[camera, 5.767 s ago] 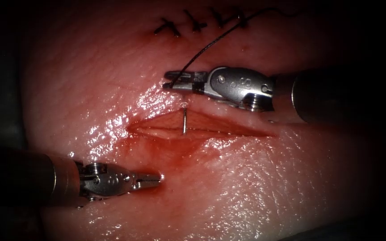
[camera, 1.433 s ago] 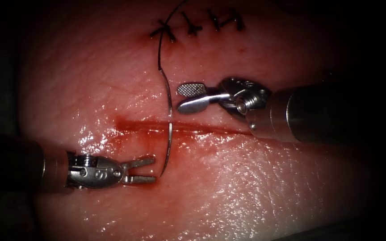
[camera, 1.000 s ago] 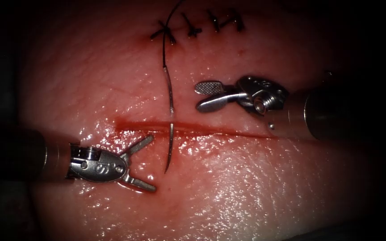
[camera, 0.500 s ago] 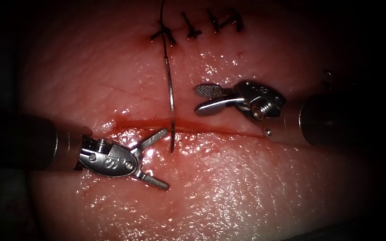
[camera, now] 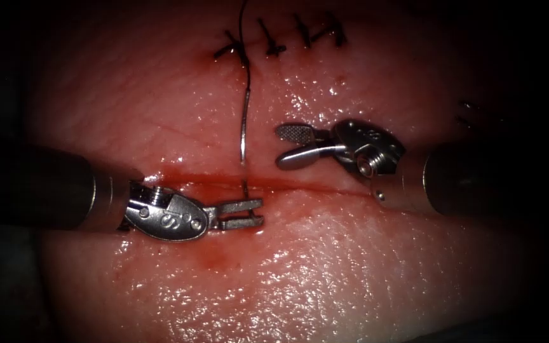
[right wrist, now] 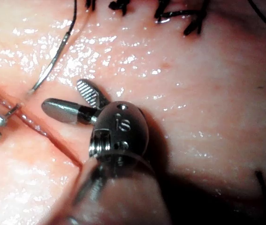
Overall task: Wound Closure
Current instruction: Pull the needle the rest of the way through using the left grippers
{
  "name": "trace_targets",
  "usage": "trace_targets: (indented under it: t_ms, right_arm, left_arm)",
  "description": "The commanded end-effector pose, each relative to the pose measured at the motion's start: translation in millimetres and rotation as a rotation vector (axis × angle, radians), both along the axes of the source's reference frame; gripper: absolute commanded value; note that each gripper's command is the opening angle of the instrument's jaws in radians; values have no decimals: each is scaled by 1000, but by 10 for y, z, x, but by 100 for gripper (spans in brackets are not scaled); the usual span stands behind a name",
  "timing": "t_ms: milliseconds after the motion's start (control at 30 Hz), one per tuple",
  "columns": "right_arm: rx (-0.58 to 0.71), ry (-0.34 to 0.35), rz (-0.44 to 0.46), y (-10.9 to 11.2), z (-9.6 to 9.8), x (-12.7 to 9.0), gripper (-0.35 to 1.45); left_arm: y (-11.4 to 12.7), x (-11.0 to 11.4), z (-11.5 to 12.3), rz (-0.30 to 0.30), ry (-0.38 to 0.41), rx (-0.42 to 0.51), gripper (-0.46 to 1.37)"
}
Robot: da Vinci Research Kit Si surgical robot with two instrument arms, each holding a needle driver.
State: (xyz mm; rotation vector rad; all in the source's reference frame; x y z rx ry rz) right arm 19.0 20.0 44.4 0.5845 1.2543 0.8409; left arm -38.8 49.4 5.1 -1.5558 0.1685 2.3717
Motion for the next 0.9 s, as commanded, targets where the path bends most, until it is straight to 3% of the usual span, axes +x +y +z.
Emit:
trace_targets:
  t_ms: [33,300,567,900]
  right_arm:
    - [3,1,1,-1,1,0,98]
    - [5,1,2,-4,2,0,96]
    - [6,1,2,-4,1,0,94]
    - [6,1,2,-4,1,0,94]
  left_arm:
    - [0,0,0,8,-12,18,-35]
    - [0,1,-1,-5,-69,107,-35]
    - [-4,4,-7,-4,-169,263,-35]
    - [-10,1,-16,18,-220,327,-35]
